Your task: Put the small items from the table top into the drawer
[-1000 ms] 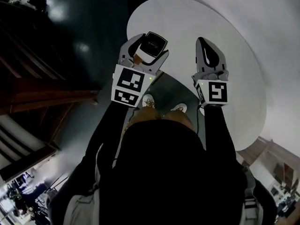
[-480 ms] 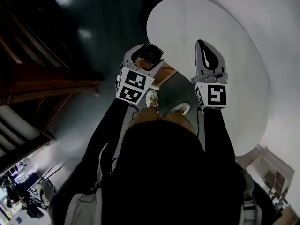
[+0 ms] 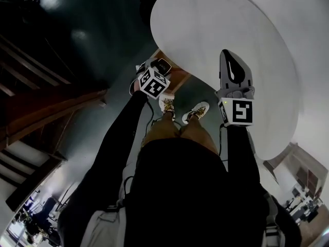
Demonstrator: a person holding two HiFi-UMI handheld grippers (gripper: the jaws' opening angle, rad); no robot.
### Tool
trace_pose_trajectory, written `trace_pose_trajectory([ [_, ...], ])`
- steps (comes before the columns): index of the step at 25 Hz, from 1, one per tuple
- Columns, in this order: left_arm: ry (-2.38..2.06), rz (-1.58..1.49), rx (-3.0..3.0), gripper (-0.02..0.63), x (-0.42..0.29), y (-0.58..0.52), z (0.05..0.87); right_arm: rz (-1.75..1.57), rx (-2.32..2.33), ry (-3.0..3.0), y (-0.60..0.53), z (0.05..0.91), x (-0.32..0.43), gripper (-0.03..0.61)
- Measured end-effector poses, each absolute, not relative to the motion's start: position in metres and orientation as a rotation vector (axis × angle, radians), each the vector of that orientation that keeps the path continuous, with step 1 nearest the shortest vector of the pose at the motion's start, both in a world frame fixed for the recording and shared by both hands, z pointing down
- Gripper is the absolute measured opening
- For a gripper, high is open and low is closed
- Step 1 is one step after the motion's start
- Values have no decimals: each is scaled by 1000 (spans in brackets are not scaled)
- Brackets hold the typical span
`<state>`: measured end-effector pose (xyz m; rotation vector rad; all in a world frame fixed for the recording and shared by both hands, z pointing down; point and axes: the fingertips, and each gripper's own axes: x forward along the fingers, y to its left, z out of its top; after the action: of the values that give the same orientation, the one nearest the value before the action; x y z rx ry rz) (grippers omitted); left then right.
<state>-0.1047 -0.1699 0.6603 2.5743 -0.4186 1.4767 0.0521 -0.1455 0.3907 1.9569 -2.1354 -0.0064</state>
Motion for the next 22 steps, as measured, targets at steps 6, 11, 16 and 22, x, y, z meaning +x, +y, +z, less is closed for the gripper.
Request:
trace_pose_trajectory([
  [6,-274,1656,2535,347,-96,-179,714,40,1990,-2039,-135,405,72,28],
  [11,-172,1822,2577,347,-91,-182,747,55,2001,-1986,-130,411,92,27],
  [16,-110,1925,2601,347,-103,-175,767,77,2005,-1949,-122,416,97,28],
  [22,-69,1925,2572,347,-113,-174,773,91,2004,-1954,-126,418,96,28],
])
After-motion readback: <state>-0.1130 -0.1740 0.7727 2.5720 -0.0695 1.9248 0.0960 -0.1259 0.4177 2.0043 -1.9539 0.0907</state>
